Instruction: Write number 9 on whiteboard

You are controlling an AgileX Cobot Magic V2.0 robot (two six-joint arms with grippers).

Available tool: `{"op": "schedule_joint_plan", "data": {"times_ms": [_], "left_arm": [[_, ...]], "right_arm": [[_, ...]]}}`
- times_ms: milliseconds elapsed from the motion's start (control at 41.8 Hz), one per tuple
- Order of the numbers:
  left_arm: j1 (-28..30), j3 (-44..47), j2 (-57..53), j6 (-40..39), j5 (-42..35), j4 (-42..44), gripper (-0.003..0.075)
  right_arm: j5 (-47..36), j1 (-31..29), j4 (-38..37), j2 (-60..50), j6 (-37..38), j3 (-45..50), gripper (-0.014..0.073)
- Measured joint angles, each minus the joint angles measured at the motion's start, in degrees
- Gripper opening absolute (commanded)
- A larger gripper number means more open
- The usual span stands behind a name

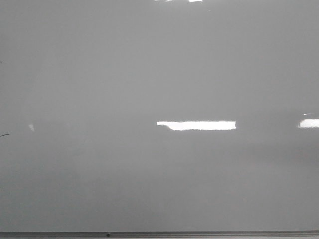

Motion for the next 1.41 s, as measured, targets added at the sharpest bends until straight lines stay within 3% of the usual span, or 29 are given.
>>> {"op": "schedule_joint_plan", "data": {"times_ms": [1101, 1268, 1412], "left_arm": [[0.0, 0.0, 0.0, 0.0, -2.19, 0.0, -0.0019], [0.0, -1.38, 0.0, 0.0, -5.41, -0.11, -0.0019], [0.0, -8.44, 0.0, 0.0, -1.72, -0.11, -0.0019]], "right_arm": [[0.0, 0.0, 0.0, 0.0, -0.35, 0.0, -0.0067], [4.96, 0.0, 0.0, 0.0, -0.35, -3.61, -0.0067], [11.86, 0.0, 0.0, 0.0, -0.35, -10.96, -0.0067]]}}
